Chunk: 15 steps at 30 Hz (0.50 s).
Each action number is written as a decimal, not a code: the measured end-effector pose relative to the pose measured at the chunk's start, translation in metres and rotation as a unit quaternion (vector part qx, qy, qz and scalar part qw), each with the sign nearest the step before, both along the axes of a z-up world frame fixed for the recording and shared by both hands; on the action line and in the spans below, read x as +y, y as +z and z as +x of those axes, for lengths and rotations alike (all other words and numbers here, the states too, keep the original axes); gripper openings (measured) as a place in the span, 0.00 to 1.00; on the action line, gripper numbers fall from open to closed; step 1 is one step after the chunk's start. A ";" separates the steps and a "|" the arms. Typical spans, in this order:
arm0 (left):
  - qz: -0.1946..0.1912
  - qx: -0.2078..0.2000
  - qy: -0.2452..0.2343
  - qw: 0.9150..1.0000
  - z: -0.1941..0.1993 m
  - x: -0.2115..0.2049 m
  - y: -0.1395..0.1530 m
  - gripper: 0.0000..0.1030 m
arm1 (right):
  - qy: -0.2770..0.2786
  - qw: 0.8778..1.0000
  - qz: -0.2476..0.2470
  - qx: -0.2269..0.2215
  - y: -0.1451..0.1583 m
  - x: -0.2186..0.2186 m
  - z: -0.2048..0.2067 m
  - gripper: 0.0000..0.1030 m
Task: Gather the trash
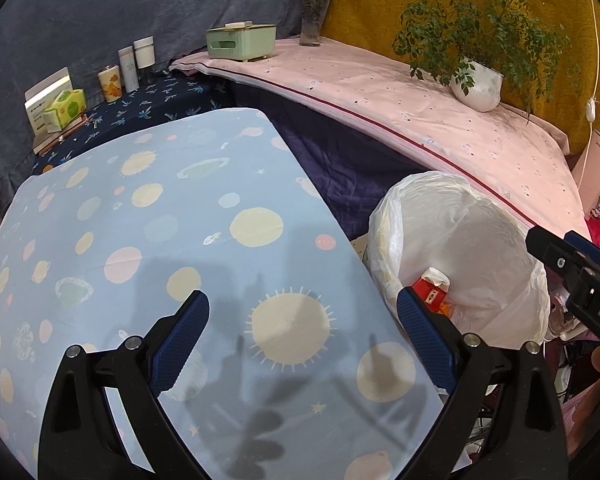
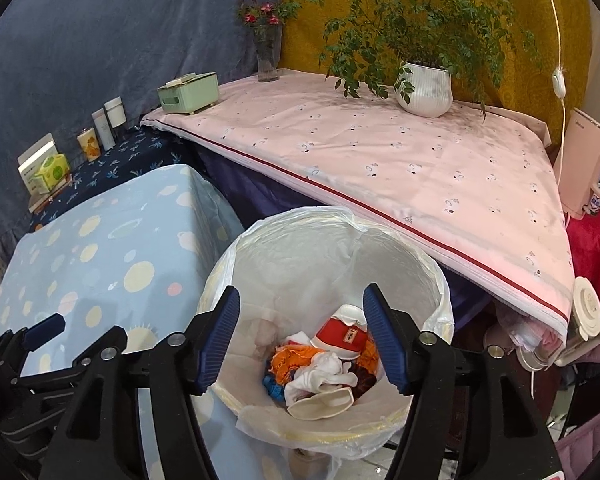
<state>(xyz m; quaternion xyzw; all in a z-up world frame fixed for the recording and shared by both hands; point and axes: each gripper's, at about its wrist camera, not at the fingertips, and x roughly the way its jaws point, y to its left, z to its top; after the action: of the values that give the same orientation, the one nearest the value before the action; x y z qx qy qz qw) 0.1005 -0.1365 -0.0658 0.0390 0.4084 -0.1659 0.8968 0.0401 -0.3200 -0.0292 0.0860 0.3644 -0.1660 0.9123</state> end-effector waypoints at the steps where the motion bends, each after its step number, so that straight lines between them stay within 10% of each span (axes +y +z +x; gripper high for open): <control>1: 0.000 0.001 0.001 1.000 -0.001 0.002 0.000 0.88 | -0.001 1.000 -0.002 0.001 0.000 0.001 -0.002 0.63; 15: -0.006 0.006 0.013 1.000 -0.020 0.018 -0.007 0.90 | -0.012 0.999 -0.018 0.026 -0.013 0.019 -0.027 0.80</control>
<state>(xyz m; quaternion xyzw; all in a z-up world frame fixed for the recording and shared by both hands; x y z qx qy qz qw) 0.0809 -0.1181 -0.0724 0.0275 0.4132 -0.1567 0.8966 0.0131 -0.3009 -0.0425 0.0696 0.3844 -0.1852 0.9017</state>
